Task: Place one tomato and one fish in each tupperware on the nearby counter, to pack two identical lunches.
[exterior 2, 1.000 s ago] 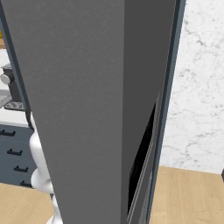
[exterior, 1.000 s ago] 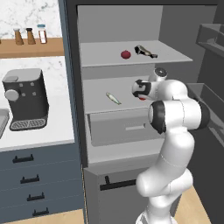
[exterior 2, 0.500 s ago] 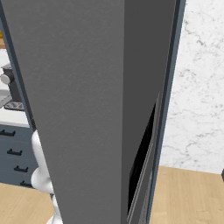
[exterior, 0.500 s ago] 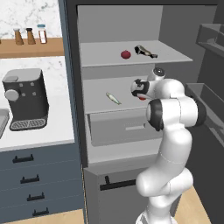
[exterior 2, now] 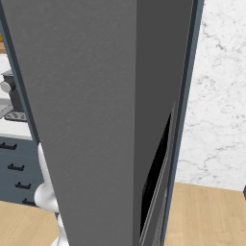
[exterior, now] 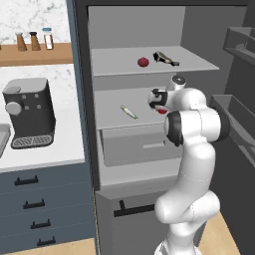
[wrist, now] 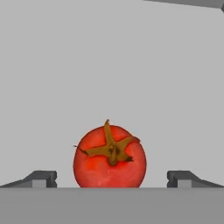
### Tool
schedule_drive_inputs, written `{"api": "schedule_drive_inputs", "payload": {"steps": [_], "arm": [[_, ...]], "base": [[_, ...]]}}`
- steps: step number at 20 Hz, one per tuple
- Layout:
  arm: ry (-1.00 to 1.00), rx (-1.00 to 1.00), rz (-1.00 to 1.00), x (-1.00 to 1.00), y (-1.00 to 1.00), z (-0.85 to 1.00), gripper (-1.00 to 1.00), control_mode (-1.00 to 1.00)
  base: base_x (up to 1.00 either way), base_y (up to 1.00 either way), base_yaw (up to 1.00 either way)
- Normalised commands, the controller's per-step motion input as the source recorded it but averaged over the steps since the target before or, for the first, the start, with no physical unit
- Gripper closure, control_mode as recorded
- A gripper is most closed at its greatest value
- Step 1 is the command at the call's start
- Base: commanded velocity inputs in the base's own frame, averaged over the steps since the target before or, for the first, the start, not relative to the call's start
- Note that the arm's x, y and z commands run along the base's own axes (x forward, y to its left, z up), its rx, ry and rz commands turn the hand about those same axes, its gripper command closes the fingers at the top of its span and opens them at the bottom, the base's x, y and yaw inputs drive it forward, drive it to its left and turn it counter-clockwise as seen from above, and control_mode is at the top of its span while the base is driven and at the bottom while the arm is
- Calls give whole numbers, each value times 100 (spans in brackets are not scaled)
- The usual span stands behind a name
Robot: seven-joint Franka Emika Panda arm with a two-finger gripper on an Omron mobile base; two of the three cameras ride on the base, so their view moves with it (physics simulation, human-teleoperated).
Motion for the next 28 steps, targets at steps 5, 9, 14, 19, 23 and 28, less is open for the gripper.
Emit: {"api": "schedule_drive_inputs", "payload": {"steps": [5,9,14,19,23,28], "arm": [[0,0,0,0,0,-15,-100,-100],[0,0,0,3,2,-25,-100,-100],[0,0,0,16,0,-7,-100,-100],[0,0,0,22,0,0,-100,-100],[0,0,0,3,0,-1,-100,-100],[0,0,0,0,0,-5,100,-100]], "base": [[0,0,0],[0,0,0],[0,0,0],[0,0,0],[0,0,0],[0,0,0]]}}
